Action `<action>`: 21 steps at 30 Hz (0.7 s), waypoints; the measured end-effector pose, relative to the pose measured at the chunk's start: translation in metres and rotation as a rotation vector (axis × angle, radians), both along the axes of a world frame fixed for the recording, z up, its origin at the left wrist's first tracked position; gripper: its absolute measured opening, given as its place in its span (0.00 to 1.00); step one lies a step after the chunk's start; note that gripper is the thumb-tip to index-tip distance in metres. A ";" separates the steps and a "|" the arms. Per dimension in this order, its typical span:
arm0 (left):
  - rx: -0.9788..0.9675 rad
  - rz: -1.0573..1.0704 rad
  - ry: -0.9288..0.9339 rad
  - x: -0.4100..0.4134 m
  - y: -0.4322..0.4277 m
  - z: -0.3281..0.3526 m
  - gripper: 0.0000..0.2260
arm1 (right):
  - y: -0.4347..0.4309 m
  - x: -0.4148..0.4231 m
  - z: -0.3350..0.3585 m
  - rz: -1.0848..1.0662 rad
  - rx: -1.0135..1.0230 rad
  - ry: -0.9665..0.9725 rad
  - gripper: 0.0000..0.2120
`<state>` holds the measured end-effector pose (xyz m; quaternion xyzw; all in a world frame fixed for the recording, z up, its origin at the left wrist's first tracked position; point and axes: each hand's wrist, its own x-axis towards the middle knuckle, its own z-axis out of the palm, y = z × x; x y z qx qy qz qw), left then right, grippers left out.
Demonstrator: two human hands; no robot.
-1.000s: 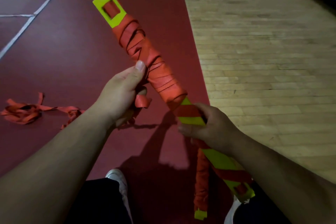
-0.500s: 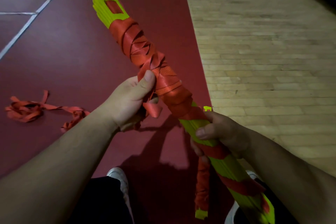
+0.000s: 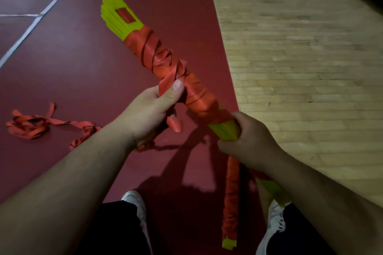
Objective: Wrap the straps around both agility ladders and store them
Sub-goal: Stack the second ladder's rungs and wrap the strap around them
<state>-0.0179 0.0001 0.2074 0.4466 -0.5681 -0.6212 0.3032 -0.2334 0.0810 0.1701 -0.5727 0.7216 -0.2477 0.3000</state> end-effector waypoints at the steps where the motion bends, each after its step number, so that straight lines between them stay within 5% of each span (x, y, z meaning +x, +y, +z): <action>1: -0.013 -0.003 0.004 0.000 0.000 0.001 0.20 | 0.000 -0.001 0.001 -0.009 0.006 -0.005 0.16; 14: -0.123 -0.146 -0.118 0.003 0.002 0.003 0.15 | 0.000 0.005 -0.001 -0.046 0.001 -0.145 0.16; 21: -0.064 -0.133 -0.003 0.001 0.002 0.001 0.16 | -0.004 0.005 0.002 -0.026 -0.006 -0.130 0.15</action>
